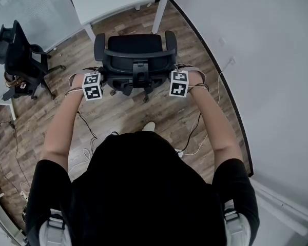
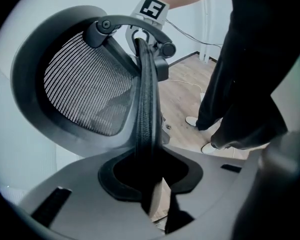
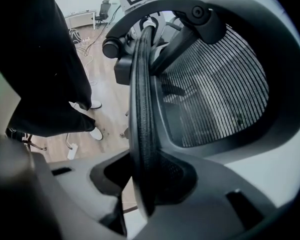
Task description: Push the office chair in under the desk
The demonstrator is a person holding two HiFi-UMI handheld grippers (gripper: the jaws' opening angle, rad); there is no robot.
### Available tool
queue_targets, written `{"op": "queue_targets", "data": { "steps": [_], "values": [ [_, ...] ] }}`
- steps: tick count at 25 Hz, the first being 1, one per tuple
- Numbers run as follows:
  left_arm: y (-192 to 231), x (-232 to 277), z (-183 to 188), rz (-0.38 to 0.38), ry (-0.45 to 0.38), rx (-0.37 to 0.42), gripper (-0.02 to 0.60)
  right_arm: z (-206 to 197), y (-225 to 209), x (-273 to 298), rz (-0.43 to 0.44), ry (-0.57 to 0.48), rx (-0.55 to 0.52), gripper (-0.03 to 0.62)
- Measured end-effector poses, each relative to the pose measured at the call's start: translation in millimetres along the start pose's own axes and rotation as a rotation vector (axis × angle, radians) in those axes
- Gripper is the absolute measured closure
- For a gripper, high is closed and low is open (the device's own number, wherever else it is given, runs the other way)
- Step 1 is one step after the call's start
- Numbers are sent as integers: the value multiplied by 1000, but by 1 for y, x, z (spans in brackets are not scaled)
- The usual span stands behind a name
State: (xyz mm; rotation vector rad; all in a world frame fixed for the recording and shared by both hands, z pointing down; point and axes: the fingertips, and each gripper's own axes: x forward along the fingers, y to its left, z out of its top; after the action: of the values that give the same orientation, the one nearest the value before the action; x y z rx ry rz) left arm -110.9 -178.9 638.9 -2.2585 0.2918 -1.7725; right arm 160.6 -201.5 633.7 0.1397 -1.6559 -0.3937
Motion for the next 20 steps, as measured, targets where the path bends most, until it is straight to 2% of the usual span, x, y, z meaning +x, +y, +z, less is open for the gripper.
{"op": "queue_targets", "data": {
  "steps": [5, 20],
  "values": [
    [22, 11, 31, 11, 22, -45, 494, -35, -27, 5, -1, -30, -48, 477],
    [38, 25, 56, 34, 38, -137, 495, -65, -69, 18, -19, -40, -142, 479]
  ]
}}
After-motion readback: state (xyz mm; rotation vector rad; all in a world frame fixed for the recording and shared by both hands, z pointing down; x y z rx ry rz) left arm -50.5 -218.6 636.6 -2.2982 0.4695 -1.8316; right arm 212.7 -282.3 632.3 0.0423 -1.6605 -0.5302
